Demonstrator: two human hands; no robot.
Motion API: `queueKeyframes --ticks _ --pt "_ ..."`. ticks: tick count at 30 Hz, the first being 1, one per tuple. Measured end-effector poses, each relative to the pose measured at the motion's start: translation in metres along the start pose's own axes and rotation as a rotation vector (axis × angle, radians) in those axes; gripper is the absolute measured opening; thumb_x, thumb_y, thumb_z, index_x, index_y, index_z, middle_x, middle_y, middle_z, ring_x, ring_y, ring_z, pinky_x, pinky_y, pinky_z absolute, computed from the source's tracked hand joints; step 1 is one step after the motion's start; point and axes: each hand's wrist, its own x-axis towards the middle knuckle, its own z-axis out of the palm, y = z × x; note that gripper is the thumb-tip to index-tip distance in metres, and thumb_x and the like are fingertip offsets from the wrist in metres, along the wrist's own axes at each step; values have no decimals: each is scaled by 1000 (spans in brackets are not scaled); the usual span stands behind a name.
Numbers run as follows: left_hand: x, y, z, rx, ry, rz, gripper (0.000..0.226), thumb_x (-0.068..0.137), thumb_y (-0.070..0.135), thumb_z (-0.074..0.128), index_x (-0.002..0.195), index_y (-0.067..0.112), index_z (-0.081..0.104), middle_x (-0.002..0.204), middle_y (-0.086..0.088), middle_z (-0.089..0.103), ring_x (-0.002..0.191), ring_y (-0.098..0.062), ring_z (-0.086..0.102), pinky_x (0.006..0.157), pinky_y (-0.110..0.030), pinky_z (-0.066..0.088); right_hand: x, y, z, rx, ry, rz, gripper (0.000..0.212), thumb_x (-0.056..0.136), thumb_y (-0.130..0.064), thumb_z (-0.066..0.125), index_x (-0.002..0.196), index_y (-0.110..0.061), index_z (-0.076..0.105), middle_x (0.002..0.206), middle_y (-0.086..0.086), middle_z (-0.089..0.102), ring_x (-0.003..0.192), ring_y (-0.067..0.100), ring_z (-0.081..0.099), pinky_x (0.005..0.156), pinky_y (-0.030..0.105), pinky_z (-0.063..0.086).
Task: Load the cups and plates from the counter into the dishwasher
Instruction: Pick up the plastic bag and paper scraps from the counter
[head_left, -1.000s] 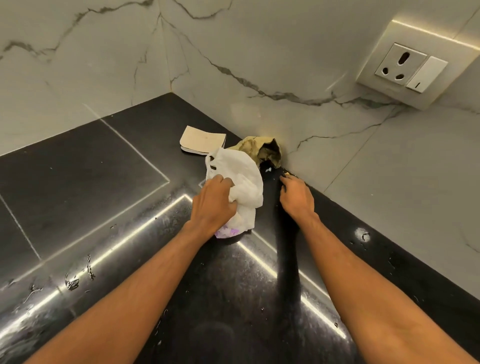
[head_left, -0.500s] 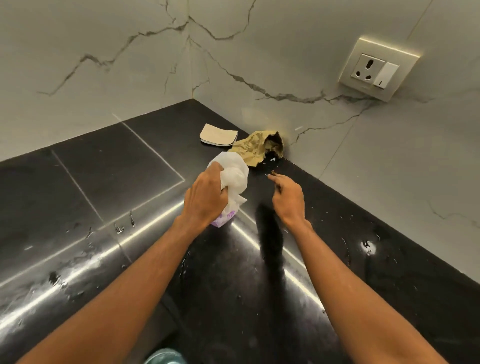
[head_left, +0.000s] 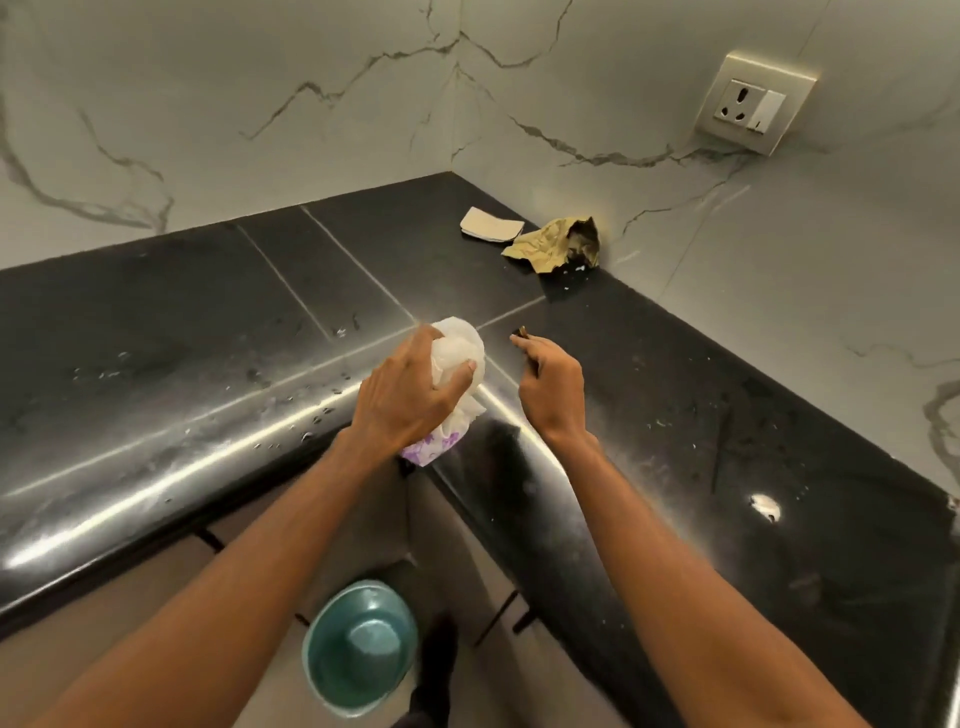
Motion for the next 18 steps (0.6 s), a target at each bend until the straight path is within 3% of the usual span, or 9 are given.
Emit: queueKeyframes --ticks 6,10,15,18 --pt "-62 -29 -30 84 -30 -42 46 87 57 33 100 20 56 94 -6 67 82 -29 62 69 -38 51 -41 -42 23 68 -22 -36 36 86 8 53 114 -6 70 120 8 67 113 18 62 99 32 49" --pt "-92 -54 -45 101 -103 -158 30 82 49 35 79 21 44 76 1 54 73 -29 55 65 -39 45 -71 -78 44 128 -66 -60 34 88 6 53 115 -6 70 117 7 69 111 17 63 95 29 50" --pt "-125 -95 -44 14 -237 -269 27 84 48 41 94 23 43 91 0 57 78 -25 57 68 -38 48 -108 -104 69 172 -175 -20 39 87 8 51 120 -7 67 120 6 67 114 15 61 100 30 48" --pt "-148 -129 -36 -21 -358 -381 26 90 40 47 105 21 38 102 -3 54 86 -26 57 74 -38 48 -139 -108 87 191 -238 91 49 89 6 52 134 -11 55 126 1 63 117 10 59 104 21 42"
